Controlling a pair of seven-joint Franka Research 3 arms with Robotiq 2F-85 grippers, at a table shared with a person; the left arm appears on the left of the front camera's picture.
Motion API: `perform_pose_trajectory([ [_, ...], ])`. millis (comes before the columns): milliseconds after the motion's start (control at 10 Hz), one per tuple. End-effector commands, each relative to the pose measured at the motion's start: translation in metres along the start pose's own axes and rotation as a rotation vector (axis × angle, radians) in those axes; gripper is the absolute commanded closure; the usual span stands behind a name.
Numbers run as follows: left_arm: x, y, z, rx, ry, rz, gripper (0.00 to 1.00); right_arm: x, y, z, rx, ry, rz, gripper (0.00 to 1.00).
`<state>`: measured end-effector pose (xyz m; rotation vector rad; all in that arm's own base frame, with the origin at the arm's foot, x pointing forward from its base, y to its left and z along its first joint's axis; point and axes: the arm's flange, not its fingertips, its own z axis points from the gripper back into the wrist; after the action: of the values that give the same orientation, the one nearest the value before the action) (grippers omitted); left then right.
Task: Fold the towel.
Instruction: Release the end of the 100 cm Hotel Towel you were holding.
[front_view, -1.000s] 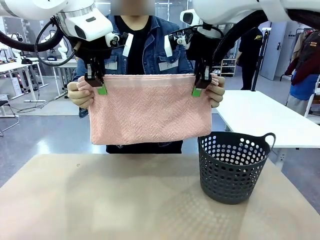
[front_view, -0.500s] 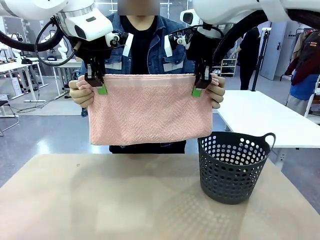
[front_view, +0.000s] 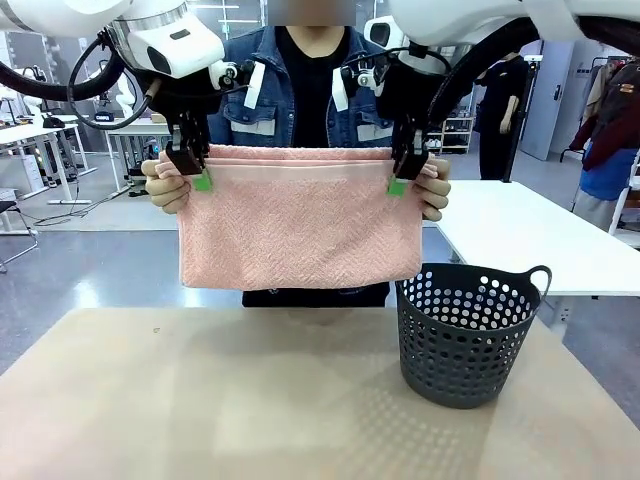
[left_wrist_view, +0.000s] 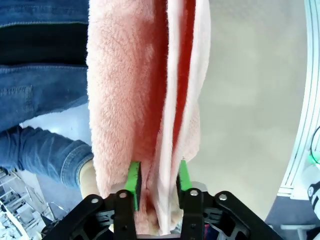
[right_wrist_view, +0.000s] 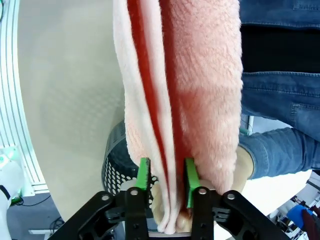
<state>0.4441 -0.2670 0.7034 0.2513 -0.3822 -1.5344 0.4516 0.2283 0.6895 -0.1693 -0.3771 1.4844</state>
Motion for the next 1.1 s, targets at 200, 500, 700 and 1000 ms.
perform_pose_trajectory([
  [200,-0.012,-0.005,0.04,0.0,-0.017,0.146,0.0,-0.013,0.007,0.051,-0.036,-0.041,-0.097,0.0],
  [500,-0.06,-0.019,0.121,0.036,-0.054,0.438,0.0,-0.061,0.022,0.126,-0.073,-0.081,-0.372,0.0],
  [700,-0.112,-0.031,0.165,0.076,-0.019,0.749,0.0,-0.109,0.035,0.164,-0.121,-0.174,-0.645,0.0],
  [1000,-0.206,-0.067,0.174,0.097,-0.178,1.07,0.0,-0.18,0.064,0.188,-0.252,-0.334,-0.948,0.0],
])
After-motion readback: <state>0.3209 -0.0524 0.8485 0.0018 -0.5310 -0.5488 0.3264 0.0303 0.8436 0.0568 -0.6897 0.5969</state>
